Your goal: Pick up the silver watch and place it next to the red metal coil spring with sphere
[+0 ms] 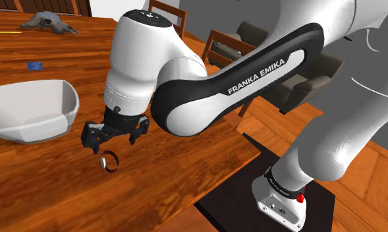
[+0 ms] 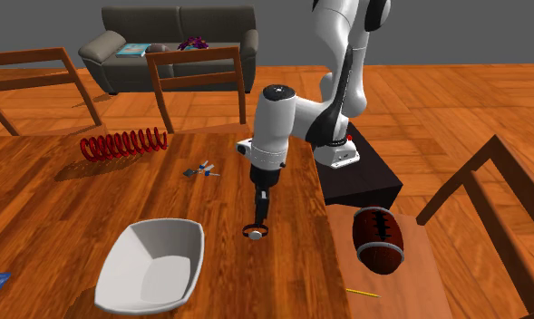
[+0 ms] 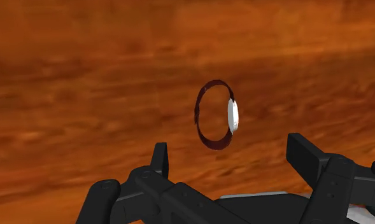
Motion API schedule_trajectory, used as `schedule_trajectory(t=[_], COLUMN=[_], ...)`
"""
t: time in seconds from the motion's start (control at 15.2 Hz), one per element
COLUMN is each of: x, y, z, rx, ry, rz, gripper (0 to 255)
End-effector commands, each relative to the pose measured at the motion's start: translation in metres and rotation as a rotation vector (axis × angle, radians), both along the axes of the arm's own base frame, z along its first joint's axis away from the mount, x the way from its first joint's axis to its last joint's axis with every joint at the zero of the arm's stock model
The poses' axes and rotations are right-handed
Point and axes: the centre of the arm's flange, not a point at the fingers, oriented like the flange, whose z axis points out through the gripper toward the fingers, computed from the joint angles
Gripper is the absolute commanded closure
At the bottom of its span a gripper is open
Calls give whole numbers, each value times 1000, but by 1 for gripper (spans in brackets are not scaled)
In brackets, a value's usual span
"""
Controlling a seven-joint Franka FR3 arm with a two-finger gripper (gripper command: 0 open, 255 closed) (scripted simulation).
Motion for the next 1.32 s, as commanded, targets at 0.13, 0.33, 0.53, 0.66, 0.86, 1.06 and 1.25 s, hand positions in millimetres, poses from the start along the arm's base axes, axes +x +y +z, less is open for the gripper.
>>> schedule_trajectory(t=[0.13,0.33,0.53,0.66,0.86,1.06,1.25], x=[6,10,12,12,12,12,12], y=[22,25,27,27,27,27,27], z=[-17,-32,-46,-46,-46,-46,-46], rx=[4,4,4,4,4,4,4], ry=[-5,-5,-5,-5,-5,-5,-5], rz=[-11,-11,-11,-11,-11,-11,-11], gripper=[0,0,0,0,0,255,255])
